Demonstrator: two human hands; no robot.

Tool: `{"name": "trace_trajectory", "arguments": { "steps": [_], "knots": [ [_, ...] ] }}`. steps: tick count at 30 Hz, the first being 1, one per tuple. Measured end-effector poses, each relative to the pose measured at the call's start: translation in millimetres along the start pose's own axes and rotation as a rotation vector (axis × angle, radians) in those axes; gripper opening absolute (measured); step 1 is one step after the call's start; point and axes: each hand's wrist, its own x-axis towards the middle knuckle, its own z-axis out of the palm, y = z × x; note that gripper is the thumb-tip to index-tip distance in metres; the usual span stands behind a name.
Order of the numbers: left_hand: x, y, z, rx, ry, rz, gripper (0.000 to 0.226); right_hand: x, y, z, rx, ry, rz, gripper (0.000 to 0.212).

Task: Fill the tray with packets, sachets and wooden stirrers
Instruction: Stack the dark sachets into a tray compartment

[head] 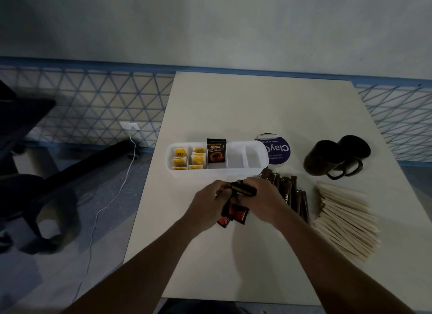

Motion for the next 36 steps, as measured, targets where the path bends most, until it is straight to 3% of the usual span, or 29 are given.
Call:
{"name": "trace_trajectory", "arguments": {
  "steps": [4,8,11,14,20,23,27,30,33,36],
  "knots": [
    [-1,13,-9,-0.05,-0.12,-0.023,0.036,4,-8,0,0.177,0.051,0.03,0.016],
    [3,13,-11,-0.099,-0.058,-0.034,0.038,0,-18,0,0.496,0.049,0.08,0.027],
    [7,10,-12,-0.176,0.011,-0.057,0.034,0,-20,2,0.622,0.057,0.124,0.02],
    [10,8,-12,-0.182,0.035,-0.039,0.033,0,-23,5,0.563,0.032,0.12,0.012],
    [16,12,-15,-0.123,-0.041,0.023,0.025,7,-37,14,0.33,0.062,0.083,0.019],
    [21,11,-21,-0.065,-0.107,0.026,0.033,13,-41,13,0.257,0.094,0.084,0.026],
    [29,12,-37,0.059,-0.134,0.036,0.037,20,-47,6,0.237,0.101,0.087,0.018],
    [37,14,-54,0.154,-0.065,0.049,0.041,31,-53,-1,0.201,0.11,0.1,0.011],
    [49,13,-71,0.264,0.045,0.019,0.07,48,-56,-8,0.157,0.148,0.099,0.011],
    [58,16,-88,0.361,0.122,0.025,0.079,62,-64,-14,0.018,0.177,0.076,0.012]
  ]
}}
